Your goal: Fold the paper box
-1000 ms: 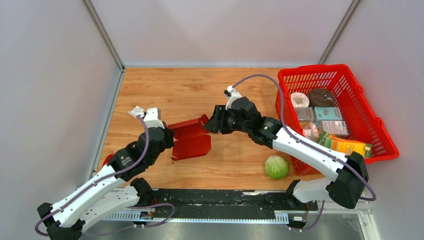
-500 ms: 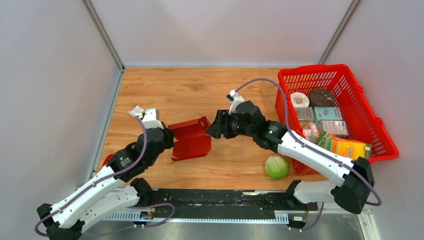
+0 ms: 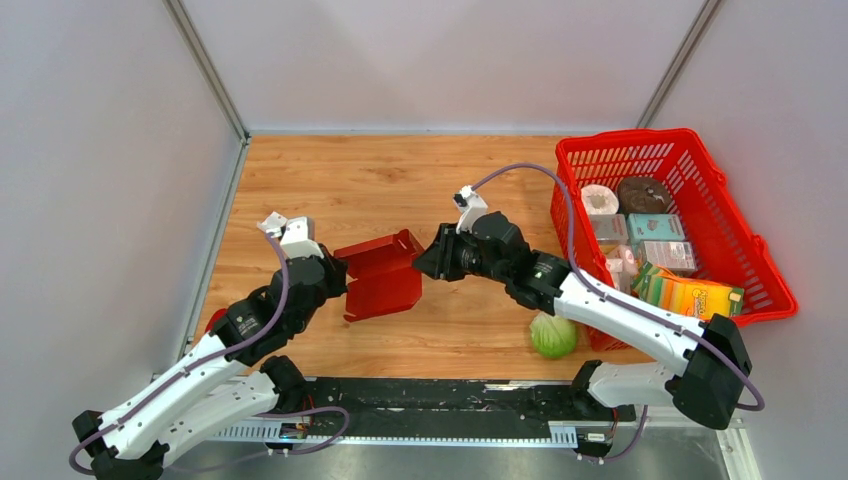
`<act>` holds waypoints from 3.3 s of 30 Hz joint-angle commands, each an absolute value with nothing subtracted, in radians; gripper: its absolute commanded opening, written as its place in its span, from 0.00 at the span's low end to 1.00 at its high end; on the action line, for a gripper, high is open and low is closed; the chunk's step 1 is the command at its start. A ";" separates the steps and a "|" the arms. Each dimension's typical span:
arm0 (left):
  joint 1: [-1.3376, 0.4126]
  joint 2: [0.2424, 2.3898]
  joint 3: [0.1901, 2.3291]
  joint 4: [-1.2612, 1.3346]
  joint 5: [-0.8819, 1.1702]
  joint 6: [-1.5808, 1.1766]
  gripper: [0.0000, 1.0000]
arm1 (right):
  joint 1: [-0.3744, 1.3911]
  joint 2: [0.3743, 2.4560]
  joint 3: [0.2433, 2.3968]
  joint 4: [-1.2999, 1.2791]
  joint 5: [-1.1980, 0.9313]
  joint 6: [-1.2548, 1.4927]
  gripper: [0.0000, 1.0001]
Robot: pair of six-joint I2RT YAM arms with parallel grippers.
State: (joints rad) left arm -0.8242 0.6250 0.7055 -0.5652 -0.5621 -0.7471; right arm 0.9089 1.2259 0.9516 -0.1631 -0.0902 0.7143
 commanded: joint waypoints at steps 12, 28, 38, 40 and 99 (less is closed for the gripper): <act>-0.825 0.626 0.696 -0.543 -0.560 -0.767 0.00 | 0.962 1.273 1.008 -0.052 -0.003 0.698 0.25; -0.824 0.643 0.693 -0.525 -0.531 -0.770 0.00 | 1.071 1.384 1.147 -0.163 0.187 0.410 0.38; -0.825 0.663 0.696 -0.528 -0.520 -0.764 0.00 | 1.095 1.506 1.317 -0.335 0.058 0.282 0.38; -0.827 0.660 0.698 -0.532 -0.523 -0.767 0.00 | 1.092 1.516 1.341 -0.377 0.064 0.304 0.43; -0.824 0.663 0.724 -0.499 -0.411 -0.678 0.00 | 0.744 1.238 0.962 0.052 -0.674 0.456 0.06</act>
